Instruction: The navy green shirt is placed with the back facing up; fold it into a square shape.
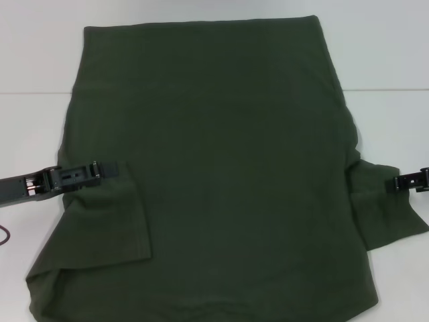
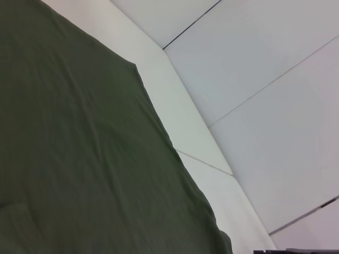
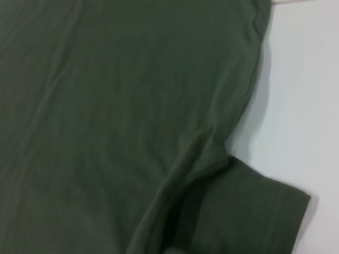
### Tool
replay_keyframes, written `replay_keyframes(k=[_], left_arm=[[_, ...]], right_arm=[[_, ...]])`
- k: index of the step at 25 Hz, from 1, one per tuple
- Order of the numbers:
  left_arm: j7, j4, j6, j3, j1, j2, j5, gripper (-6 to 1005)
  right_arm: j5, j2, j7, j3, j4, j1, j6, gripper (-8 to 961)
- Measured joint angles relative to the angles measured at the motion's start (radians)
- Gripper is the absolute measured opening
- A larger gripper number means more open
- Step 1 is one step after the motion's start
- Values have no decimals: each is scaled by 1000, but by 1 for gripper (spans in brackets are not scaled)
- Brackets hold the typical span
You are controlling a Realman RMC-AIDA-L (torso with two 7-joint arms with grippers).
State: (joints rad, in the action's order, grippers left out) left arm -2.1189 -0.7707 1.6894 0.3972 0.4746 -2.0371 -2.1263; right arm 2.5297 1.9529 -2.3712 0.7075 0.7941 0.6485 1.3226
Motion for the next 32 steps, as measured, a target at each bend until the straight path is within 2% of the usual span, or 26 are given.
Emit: replay_keyframes(k=[15,25,32], left_arm=[[-1,5,-8,0,-2,-5,0,904],[-1,7,-10,0,-2,-5,0,903],[0,10,-12,0,-2,-8,0,903]], right_arm=[[6,13,7,25,-62,19,-57,836],[-1,11,-12,17,-57,16,45,835],[-1,12,-23,20,-63,30,32,836]])
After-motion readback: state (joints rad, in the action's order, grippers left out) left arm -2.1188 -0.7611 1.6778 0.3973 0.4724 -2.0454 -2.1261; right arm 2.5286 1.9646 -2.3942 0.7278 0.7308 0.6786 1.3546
